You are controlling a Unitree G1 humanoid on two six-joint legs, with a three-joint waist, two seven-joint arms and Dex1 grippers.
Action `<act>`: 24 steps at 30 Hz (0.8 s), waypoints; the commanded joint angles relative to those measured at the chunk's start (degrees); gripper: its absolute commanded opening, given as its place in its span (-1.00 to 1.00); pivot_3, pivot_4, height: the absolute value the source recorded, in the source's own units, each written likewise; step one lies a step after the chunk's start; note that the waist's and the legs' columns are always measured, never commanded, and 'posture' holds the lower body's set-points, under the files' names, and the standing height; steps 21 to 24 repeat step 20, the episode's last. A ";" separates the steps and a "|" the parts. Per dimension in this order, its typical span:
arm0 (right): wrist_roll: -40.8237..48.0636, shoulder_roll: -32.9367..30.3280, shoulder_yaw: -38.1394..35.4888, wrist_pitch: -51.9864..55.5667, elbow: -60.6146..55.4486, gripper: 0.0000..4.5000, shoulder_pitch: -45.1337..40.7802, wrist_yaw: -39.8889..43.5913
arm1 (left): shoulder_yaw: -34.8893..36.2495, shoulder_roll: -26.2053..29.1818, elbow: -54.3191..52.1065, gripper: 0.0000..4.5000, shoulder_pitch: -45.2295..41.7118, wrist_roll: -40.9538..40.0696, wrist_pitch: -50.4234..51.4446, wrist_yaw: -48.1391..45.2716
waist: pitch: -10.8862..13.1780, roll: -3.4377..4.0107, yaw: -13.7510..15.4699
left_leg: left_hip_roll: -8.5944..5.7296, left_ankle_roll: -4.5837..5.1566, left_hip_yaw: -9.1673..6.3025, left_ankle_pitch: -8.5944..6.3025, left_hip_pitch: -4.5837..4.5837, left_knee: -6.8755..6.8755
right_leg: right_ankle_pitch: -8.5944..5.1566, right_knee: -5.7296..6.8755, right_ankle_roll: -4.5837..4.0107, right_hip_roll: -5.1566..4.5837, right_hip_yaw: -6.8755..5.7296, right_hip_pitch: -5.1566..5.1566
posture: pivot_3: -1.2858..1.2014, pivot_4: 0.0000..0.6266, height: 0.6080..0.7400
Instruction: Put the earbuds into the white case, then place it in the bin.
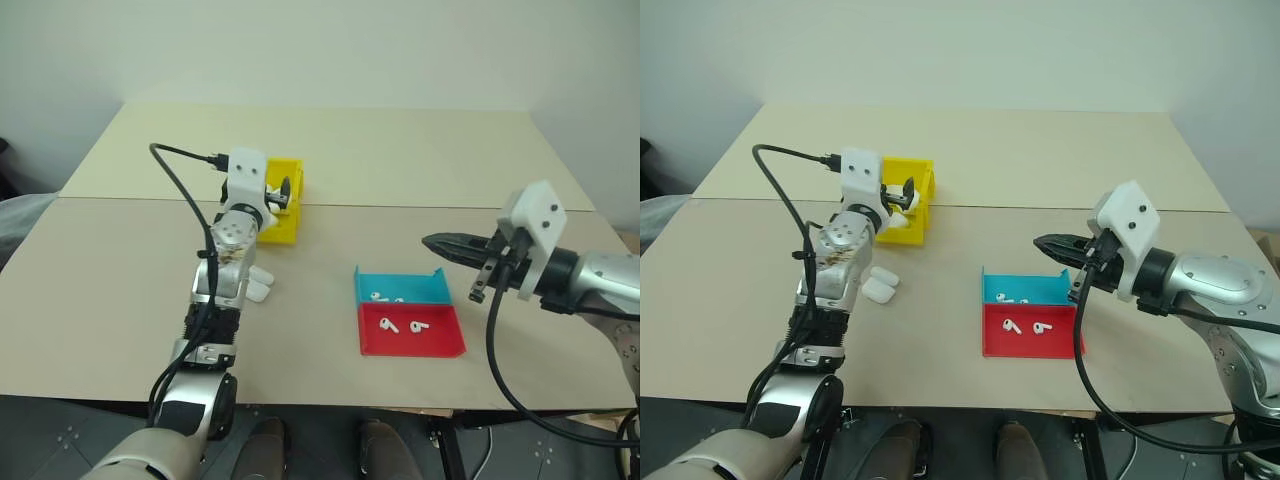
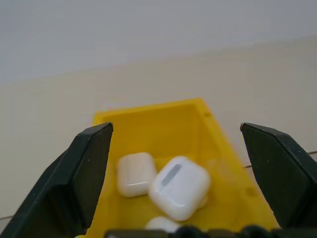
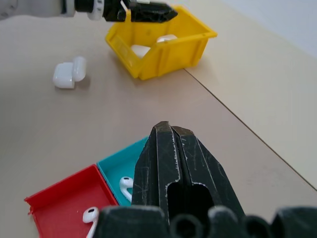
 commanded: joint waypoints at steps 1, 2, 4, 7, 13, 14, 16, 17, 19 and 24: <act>-3.62 -3.45 -3.04 -4.23 -1.39 -1.00 4.84 3.73 | 4.07 4.89 -13.89 0.99 6.13 -18.06 1.31 -20.68 | -0.02 0.03 -0.21 | 0.02 0.00 0.01 0.00 0.00 -0.01 | 0.00 0.00 0.00 0.00 0.00 -0.01 | 0.03 -0.52 1.00; -5.98 -4.57 -3.74 -7.64 -0.92 -1.00 7.46 6.00 | 3.39 8.36 -16.55 0.99 8.96 -19.93 1.95 -25.89 | -0.02 0.04 -0.43 | 0.03 0.00 0.04 0.00 0.01 -0.04 | -0.01 -0.02 -0.01 0.00 0.01 -0.01 | 0.03 -0.52 1.00; -10.36 -5.56 -6.21 -16.01 0.67 -1.00 13.07 10.70 | 2.57 15.35 -21.19 0.99 15.62 -21.13 2.32 -32.60 | -0.04 0.07 -0.86 | 0.04 0.00 0.07 0.00 0.07 -0.07 | -0.03 -0.01 -0.03 0.01 0.04 -0.01 | 0.03 -0.52 1.00; -13.42 -4.61 -9.90 -25.07 3.62 -1.00 17.82 14.72 | 3.55 23.57 -25.53 0.99 23.76 -23.65 4.16 -38.32 | -0.04 0.07 -1.21 | 0.02 -0.01 0.13 0.00 0.18 -0.04 | -0.04 0.04 -0.02 0.01 0.08 0.08 | 0.03 -0.52 1.00; -15.65 -4.62 -16.68 -33.83 8.87 -1.00 23.19 20.79 | 7.41 36.56 -28.53 0.99 36.75 -23.06 1.89 -48.12 | -0.05 0.03 -1.19 | 0.11 -0.04 0.22 0.02 0.95 -0.05 | -0.41 -0.05 -0.03 0.03 0.11 0.78 | 0.03 -0.52 1.00; -15.98 -4.68 -17.70 -34.86 9.39 -1.00 23.96 21.54 | 8.05 37.70 -28.35 0.99 37.64 -22.70 1.02 -48.90 | -0.05 0.03 -1.16 | 0.13 -0.05 0.24 0.01 1.11 -0.11 | -0.48 -0.07 -0.13 0.02 0.10 0.93 | 0.03 -0.52 1.00; -16.04 -4.47 -18.97 -35.90 9.81 -1.00 24.85 22.23 | 8.72 39.30 -27.81 0.99 38.26 -21.91 0.09 -49.13 | -0.06 0.03 -1.08 | 0.12 -0.05 0.27 0.01 1.13 -0.15 | -0.57 -0.08 -0.27 -0.01 0.10 0.94 | 0.03 -0.52 1.00; -15.83 -4.24 -19.38 -36.02 9.84 -1.00 25.10 22.24 | 9.03 39.67 -27.47 0.99 38.11 -22.05 0.16 -48.98 | -0.06 0.03 -1.11 | 0.13 -0.05 0.28 0.01 1.13 -0.15 | -0.54 -0.08 -0.26 -0.01 0.10 0.95 | 0.03 -0.52 1.00; -14.99 -3.62 -19.46 -35.72 9.79 -1.00 24.70 21.60 | 9.23 40.56 -27.28 0.99 37.10 -22.86 1.47 -48.80 | -0.06 0.02 -1.20 | 0.13 -0.04 0.29 0.00 1.12 -0.15 | -0.39 -0.07 -0.04 -0.02 0.11 0.94 | 0.03 -0.52 1.00; -14.30 -3.37 -19.15 -35.31 9.67 -1.00 24.14 21.36 | 8.78 40.90 -27.32 0.99 36.60 -22.30 1.61 -48.34 | -0.06 0.02 -1.20 | 0.13 -0.03 0.29 -0.01 1.12 -0.17 | -0.39 -0.07 -0.04 -0.01 0.11 0.94 | 0.03 -0.52 1.00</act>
